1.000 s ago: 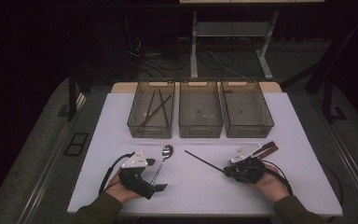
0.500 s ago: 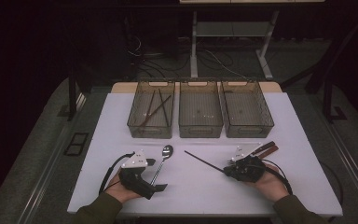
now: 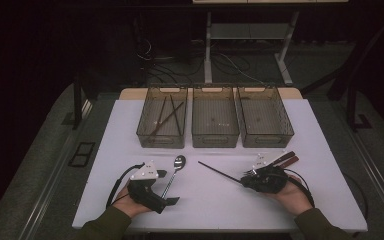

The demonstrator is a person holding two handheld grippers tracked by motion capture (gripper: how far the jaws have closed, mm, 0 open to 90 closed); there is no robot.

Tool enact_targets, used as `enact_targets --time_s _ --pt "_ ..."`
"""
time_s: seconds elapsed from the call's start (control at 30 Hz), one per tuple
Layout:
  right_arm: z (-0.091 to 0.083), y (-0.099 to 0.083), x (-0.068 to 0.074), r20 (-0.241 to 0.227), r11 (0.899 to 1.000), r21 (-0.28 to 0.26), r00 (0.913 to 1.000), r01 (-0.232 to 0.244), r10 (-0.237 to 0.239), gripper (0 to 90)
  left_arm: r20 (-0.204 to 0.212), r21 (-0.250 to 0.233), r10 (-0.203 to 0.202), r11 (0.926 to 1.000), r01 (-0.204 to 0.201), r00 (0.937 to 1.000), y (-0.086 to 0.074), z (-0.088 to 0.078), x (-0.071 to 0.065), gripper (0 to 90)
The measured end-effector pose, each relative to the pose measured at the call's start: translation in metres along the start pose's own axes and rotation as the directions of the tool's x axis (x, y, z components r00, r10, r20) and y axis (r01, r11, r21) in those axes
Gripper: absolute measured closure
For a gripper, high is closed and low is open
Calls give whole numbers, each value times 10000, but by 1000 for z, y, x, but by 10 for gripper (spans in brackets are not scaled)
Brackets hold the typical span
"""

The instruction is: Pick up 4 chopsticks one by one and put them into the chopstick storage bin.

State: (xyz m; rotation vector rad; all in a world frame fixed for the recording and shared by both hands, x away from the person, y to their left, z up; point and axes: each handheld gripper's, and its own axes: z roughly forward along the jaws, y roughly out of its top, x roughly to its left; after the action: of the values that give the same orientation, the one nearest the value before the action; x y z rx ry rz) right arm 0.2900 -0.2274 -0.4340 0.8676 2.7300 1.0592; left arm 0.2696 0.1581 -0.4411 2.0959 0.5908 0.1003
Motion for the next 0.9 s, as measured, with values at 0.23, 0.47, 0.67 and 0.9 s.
enact_targets --time_s 0.23,0.47,0.67,0.9 --pt "-7 1 -1 -182 9992 -373 9998 -109 103 858 1 22 30 10000 -30 10000 0 0 0 0" --pt "-15 4 0 -309 9967 -799 9994 -170 146 858 -6 12 46 10000 -46 10000 0 -1 0 0" --pt "-20 5 -1 -385 9936 -1118 9992 -184 142 858 -7 8 50 10000 -50 10000 0 -1 1 0" --pt "-29 8 -1 -399 9871 -1586 9991 -216 155 858 -23 -25 47 10000 -47 10000 0 -1 1 0"
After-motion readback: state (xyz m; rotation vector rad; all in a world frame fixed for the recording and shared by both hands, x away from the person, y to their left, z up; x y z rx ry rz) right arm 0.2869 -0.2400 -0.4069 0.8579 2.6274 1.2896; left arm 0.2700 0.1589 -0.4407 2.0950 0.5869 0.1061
